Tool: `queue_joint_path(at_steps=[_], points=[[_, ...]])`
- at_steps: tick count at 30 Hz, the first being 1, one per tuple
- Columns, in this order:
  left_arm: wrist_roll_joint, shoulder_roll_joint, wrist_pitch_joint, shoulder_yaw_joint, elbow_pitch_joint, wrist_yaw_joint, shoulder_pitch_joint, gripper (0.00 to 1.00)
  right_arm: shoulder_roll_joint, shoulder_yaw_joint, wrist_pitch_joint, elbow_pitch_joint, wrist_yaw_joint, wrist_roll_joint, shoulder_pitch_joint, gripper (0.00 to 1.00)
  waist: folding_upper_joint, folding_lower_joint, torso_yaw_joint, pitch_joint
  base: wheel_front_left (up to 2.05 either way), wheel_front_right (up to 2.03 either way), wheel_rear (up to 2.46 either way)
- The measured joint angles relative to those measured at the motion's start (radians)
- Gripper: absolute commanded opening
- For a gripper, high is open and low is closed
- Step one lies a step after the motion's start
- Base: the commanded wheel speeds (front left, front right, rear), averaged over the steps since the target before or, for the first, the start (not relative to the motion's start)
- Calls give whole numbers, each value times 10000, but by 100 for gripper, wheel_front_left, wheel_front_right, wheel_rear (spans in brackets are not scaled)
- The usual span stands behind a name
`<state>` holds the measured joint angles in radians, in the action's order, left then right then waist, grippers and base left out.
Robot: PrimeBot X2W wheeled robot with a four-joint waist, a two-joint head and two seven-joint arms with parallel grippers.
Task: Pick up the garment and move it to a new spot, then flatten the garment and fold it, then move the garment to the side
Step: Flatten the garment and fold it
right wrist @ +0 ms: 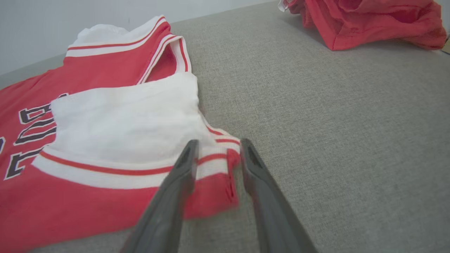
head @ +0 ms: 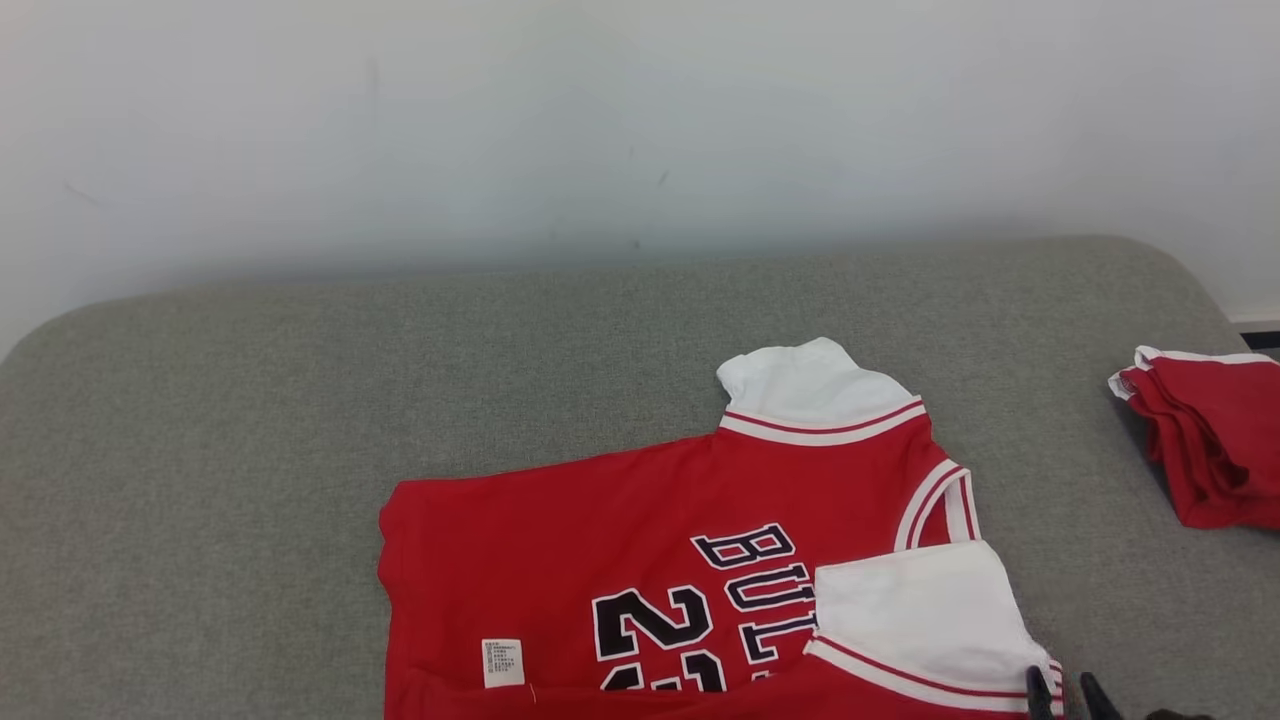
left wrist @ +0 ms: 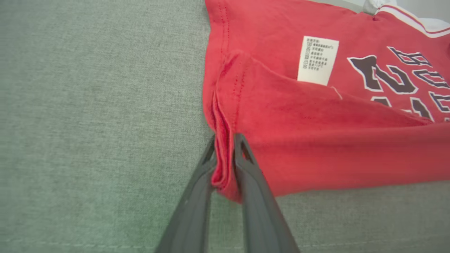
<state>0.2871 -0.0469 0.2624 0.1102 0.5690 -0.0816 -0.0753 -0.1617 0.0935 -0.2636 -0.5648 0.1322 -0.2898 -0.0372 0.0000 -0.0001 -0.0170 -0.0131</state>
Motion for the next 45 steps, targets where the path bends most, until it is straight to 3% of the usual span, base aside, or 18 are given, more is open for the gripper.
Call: queue_joint_path(at_steps=[5,17,28,37,41,45], points=[[-56,-21,0,-67,-176,222,203,100,-117,92,0,59,-2,132,383,100,0,1,53,197,0,0,0],[-495,-17,2,-353,-773,111,1785,100,-130,194,-4,589,-2,502,1499,100,1,2,241,1156,0,0,0],[-1049,-305,0,-495,502,-161,4353,100,-449,-886,165,2,-2,523,3592,100,1,3,276,2055,0,0,0],[-744,-1041,-2163,146,2217,-428,6864,100,-1455,-2150,1636,-769,-2,303,6060,100,1,3,252,2594,0,0,0],[-240,-1254,-3427,491,2460,-477,7451,100,-1714,-2698,2460,-1055,-2,92,6894,100,1,3,286,2748,0,0,0],[585,-1613,-4725,1473,2197,-479,7819,100,-1973,-3427,3628,-1367,-2,-322,7700,100,2,3,317,2889,0,0,0]])
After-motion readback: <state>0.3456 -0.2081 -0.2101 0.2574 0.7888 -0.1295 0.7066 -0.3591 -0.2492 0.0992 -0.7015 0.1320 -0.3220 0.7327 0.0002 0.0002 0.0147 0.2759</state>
